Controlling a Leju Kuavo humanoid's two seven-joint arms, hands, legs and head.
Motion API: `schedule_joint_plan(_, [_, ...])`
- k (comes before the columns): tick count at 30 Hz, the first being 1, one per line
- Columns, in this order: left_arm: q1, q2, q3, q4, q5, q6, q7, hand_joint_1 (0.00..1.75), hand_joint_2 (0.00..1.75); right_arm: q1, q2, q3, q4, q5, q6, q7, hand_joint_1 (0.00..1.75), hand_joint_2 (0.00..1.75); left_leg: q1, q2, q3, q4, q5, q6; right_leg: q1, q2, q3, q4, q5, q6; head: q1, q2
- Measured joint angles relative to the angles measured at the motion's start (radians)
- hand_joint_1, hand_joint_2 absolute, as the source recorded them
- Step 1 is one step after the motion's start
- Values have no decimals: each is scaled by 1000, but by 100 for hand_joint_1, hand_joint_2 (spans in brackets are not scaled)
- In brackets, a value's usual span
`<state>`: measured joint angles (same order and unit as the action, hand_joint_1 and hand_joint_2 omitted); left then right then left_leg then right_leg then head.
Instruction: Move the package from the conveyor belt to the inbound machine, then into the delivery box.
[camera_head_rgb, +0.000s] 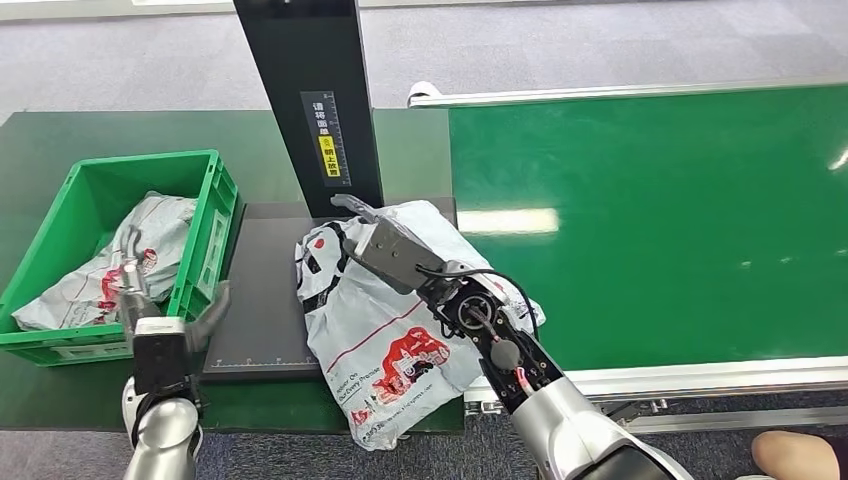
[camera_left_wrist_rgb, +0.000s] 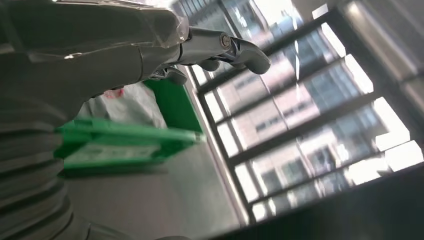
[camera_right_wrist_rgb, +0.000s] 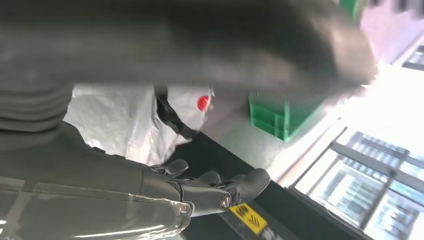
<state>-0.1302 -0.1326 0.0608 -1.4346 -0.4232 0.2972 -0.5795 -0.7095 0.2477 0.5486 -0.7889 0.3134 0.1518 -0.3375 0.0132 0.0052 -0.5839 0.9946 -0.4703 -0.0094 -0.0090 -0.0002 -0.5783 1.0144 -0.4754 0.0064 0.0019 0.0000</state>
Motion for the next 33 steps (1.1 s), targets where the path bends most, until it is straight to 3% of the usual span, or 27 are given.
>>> schedule_joint_plan(4, [11,6,-106,-3,-145,-166,87,0,175,41,-42,-30,-96,-17,-15,-1,0,175,0,-1,0,0,0,0,0,0,0,-1,0,0,0,0])
schedule_joint_plan(7, [10,12,-193,19,-216,-240,113,0,175,100,-91,-72,-186,-33,-35,-4,0,175,-1,-1,0,0,0,0,-1,0,0,-1,0,0,0,0])
schedule_joint_plan(13, [-49,19,-302,192,-266,-248,112,0,175,302,-181,-219,-387,-55,-62,-22,0,175,-1,-3,-1,0,-1,0,-1,-2,0,-1,0,0,0,0])
schedule_joint_plan(20, [-127,18,-348,364,-269,-250,103,4,175,437,-220,-320,-522,-56,-71,-29,0,175,0,-2,0,0,-1,0,0,-2,0,-1,0,0,0,0])
schedule_joint_plan(21, [-139,18,-353,387,-268,-253,101,16,175,449,-222,-329,-536,-56,-75,-29,0,175,0,-2,0,0,-1,0,0,-2,0,-1,0,0,0,0])
schedule_joint_plan(25, [-195,10,-370,491,-263,-263,91,147,175,489,-233,-364,-584,-61,-88,-29,0,175,-1,-3,0,0,-1,0,-1,-2,1,-1,0,0,0,0])
schedule_joint_plan(26, [-209,7,-374,517,-261,-265,87,163,175,496,-235,-372,-593,-62,-91,-29,0,175,-1,-3,0,0,-1,0,-1,-2,1,-1,0,0,0,0])
schedule_joint_plan(28, [-235,3,-382,563,-257,-267,78,175,175,510,-238,-386,-608,-64,-96,-29,0,175,-1,-3,0,0,-1,0,-1,-2,2,-1,0,0,0,0])
schedule_joint_plan(33, [-283,-1,-397,640,-246,-266,65,175,175,537,-242,-417,-639,-71,-102,-31,0,175,-1,-3,2,0,-1,0,-1,-2,4,-1,0,0,0,0])
